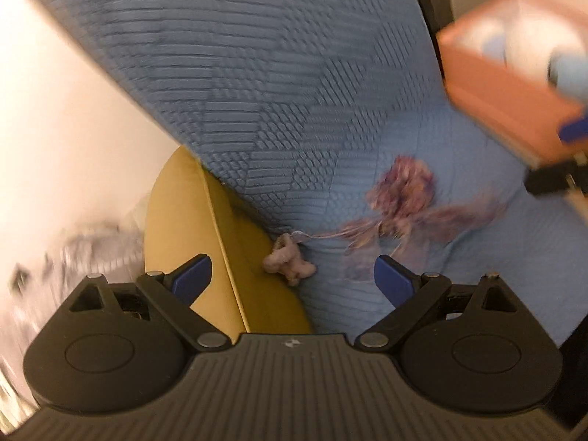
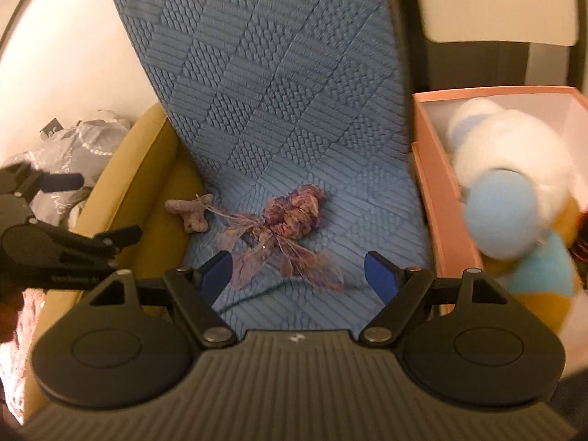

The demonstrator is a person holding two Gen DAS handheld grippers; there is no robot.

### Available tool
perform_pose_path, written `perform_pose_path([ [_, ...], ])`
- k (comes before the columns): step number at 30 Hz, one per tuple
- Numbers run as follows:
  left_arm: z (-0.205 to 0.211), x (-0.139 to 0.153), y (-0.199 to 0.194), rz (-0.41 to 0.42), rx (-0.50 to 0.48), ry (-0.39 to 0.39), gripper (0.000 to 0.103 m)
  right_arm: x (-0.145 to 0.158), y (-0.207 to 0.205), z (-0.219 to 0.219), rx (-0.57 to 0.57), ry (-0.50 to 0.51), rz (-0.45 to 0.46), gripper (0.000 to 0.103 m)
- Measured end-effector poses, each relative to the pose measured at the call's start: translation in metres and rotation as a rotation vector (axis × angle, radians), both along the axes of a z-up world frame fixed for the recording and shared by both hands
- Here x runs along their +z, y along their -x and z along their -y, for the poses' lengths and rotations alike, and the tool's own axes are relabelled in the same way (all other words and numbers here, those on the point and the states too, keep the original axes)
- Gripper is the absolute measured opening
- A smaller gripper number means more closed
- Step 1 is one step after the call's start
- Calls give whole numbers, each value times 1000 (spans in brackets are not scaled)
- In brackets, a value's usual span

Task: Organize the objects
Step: 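Withdraw both tools from the box back over the armchair seat, then grasp the pink plush toy with the left tool while the right tool grasps the ribbon bow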

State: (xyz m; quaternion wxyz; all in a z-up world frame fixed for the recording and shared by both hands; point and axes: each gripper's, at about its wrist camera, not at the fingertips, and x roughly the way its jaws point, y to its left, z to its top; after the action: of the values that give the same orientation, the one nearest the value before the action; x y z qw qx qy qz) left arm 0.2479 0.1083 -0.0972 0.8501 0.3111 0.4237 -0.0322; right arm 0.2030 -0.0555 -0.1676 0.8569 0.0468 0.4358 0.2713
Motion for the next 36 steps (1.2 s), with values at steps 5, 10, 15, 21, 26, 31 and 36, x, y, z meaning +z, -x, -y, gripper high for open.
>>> perform_pose_path([
  [5,5,-41,-34,-82,-133,-188,97,-40,-37,-26,26,-17,-53,77],
  [10,8,-77,-62,-194,-229,-302,91,-78,-72,-49,50,-33,-100,77],
  [15,5,-102,-82,-280,-281,-354,78,-106,-97,-67,85,-27,-118,77],
  [21,-3,-126,-101,-359,-282,-385,59,-122,-108,-88,159,9,-108,77],
  [26,-9,-138,-109,-373,-265,-411,39,-130,-111,-105,216,55,-51,77],
  [31,-15,-143,-112,-367,-245,-433,25,-132,-106,-117,258,83,17,76],
  [36,-16,-135,-113,-341,-211,-394,16,-132,-104,-126,291,63,-6,51],
])
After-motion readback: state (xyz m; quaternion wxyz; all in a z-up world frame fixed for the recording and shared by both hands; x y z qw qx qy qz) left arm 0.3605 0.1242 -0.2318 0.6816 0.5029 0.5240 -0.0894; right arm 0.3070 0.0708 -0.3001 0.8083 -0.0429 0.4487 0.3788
